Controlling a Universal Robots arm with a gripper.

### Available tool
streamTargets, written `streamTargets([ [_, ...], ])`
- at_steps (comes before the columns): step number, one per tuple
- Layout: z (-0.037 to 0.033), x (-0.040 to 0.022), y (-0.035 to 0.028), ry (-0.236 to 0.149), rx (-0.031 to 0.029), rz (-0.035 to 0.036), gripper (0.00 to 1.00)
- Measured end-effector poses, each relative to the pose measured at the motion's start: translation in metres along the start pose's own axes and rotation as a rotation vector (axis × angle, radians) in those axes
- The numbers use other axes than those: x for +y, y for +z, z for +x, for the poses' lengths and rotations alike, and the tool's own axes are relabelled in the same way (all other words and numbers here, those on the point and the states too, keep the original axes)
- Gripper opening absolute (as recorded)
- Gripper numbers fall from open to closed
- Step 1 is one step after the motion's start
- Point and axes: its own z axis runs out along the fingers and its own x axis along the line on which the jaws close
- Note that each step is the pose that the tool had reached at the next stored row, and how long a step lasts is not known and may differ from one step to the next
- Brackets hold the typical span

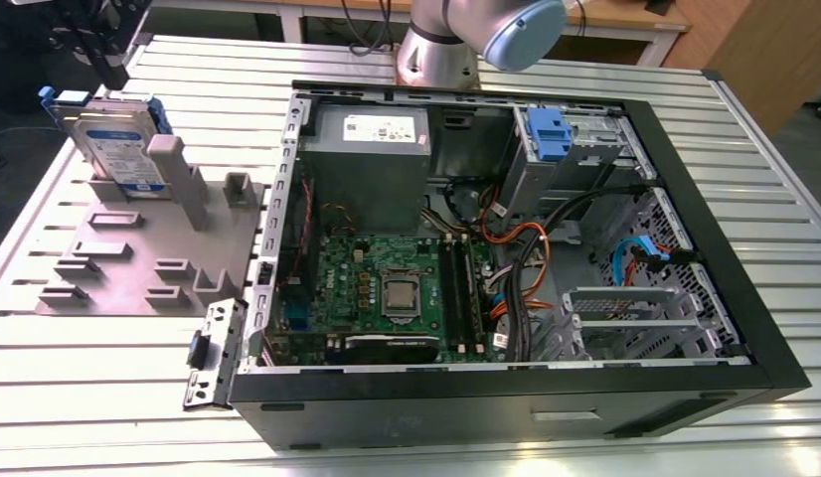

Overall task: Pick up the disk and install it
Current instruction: 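Reach for the disk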

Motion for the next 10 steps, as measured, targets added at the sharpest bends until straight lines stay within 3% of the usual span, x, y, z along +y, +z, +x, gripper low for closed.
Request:
streamTargets([
  [10, 0.0042, -0.0002, 0.0003, 0.000, 0.0001, 0.0000, 0.11],
])
